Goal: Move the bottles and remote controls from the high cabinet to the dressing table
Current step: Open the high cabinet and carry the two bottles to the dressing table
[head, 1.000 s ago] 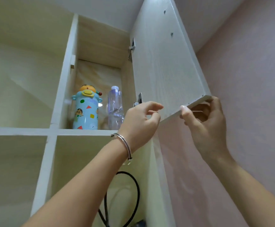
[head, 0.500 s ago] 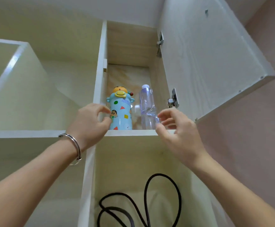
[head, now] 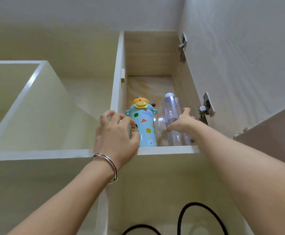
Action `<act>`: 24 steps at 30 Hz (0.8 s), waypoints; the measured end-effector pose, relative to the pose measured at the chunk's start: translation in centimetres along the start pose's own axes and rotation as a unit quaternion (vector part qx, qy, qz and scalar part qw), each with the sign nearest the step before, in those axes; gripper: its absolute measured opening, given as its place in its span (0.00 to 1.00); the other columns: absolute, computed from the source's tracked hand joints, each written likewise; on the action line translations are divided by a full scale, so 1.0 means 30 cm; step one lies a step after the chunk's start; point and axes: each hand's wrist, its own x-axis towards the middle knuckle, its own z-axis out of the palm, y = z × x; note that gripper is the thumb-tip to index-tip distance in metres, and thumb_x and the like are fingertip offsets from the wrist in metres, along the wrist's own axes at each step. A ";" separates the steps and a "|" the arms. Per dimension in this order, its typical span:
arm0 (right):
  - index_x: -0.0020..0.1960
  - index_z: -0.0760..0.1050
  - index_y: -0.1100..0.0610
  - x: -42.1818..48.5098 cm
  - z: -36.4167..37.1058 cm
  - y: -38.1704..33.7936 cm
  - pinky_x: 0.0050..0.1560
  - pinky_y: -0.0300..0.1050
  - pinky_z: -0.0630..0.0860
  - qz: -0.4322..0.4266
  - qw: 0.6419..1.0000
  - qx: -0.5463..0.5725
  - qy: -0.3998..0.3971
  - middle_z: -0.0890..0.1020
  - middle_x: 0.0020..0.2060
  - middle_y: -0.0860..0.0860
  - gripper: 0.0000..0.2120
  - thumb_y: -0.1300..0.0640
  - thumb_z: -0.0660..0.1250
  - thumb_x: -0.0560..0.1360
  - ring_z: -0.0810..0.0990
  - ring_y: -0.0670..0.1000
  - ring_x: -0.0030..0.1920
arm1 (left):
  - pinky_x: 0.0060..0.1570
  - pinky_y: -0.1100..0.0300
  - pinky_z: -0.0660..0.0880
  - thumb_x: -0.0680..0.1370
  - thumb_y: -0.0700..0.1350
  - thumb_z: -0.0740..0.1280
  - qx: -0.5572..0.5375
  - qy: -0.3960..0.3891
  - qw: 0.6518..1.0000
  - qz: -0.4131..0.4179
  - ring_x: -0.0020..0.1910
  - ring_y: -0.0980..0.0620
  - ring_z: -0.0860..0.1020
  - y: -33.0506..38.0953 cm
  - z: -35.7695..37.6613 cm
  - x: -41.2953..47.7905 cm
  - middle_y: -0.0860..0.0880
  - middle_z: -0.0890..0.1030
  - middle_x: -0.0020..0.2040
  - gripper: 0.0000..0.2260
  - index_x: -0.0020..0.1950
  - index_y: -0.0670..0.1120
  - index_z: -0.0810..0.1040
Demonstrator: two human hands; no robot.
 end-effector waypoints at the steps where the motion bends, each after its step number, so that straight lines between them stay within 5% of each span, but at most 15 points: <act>1: 0.75 0.37 0.57 0.005 0.001 0.005 0.59 0.50 0.69 0.007 1.000 -0.009 -0.011 0.62 0.70 0.60 0.48 0.56 0.70 0.71 0.68 0.60 0.66 | 0.64 0.56 0.60 0.66 0.52 0.52 0.003 -0.001 1.000 -0.001 0.65 0.56 0.53 0.003 -0.001 -0.001 0.53 0.73 0.61 0.21 0.54 0.52 0.76; 4: 0.74 0.38 0.57 0.015 0.003 0.013 0.59 0.51 0.70 0.001 1.000 0.003 -0.001 0.65 0.68 0.60 0.50 0.59 0.72 0.69 0.69 0.61 0.65 | 0.63 0.55 0.59 0.67 0.50 0.54 0.021 0.027 0.999 0.040 0.64 0.55 0.52 0.023 -0.009 -0.007 0.50 0.70 0.64 0.20 0.54 0.49 0.77; 7: 0.73 0.46 0.52 0.005 -0.006 0.025 0.51 0.49 0.71 -0.043 0.996 0.064 0.040 0.69 0.65 0.58 0.45 0.61 0.72 0.67 0.73 0.59 0.58 | 0.60 0.54 0.67 0.67 0.51 0.53 0.006 0.014 0.996 0.084 0.65 0.48 0.62 0.079 0.004 0.026 0.46 0.73 0.63 0.23 0.56 0.45 0.76; 11: 0.71 0.51 0.46 -0.013 -0.012 0.033 0.51 0.48 0.73 -0.127 0.975 0.144 0.109 0.75 0.58 0.55 0.42 0.58 0.71 0.65 0.74 0.56 0.51 | 0.63 0.50 0.67 0.73 0.54 0.62 -0.040 -0.146 0.984 -0.095 0.66 0.40 0.66 0.163 0.076 0.126 0.42 0.66 0.67 0.28 0.68 0.43 0.60; 15: 0.72 0.50 0.46 -0.021 -0.012 0.029 0.50 0.46 0.69 -0.149 0.968 0.173 0.105 0.72 0.61 0.55 0.42 0.54 0.70 0.65 0.69 0.54 0.51 | 0.61 0.53 0.67 0.69 0.52 0.70 -0.061 -0.185 0.950 -0.244 0.66 0.40 0.66 0.164 0.121 0.212 0.40 0.62 0.67 0.39 0.70 0.42 0.52; 20: 0.71 0.52 0.46 -0.030 -0.017 0.033 0.57 0.51 0.73 -0.168 0.964 0.172 0.113 0.75 0.59 0.53 0.41 0.52 0.71 0.64 0.74 0.56 0.56 | 0.60 0.55 0.69 0.67 0.54 0.73 -0.111 -0.226 0.923 -0.292 0.64 0.44 0.70 0.144 0.167 0.240 0.45 0.65 0.54 0.44 0.69 0.39 0.48; 24: 0.71 0.51 0.46 -0.038 -0.012 0.030 0.59 0.53 0.73 -0.166 0.965 0.166 0.119 0.74 0.60 0.54 0.41 0.51 0.70 0.65 0.74 0.58 0.57 | 0.59 0.52 0.72 0.64 0.51 0.75 -0.130 -0.193 0.921 -0.311 0.61 0.42 0.72 0.119 0.162 0.232 0.42 0.69 0.61 0.45 0.69 0.40 0.51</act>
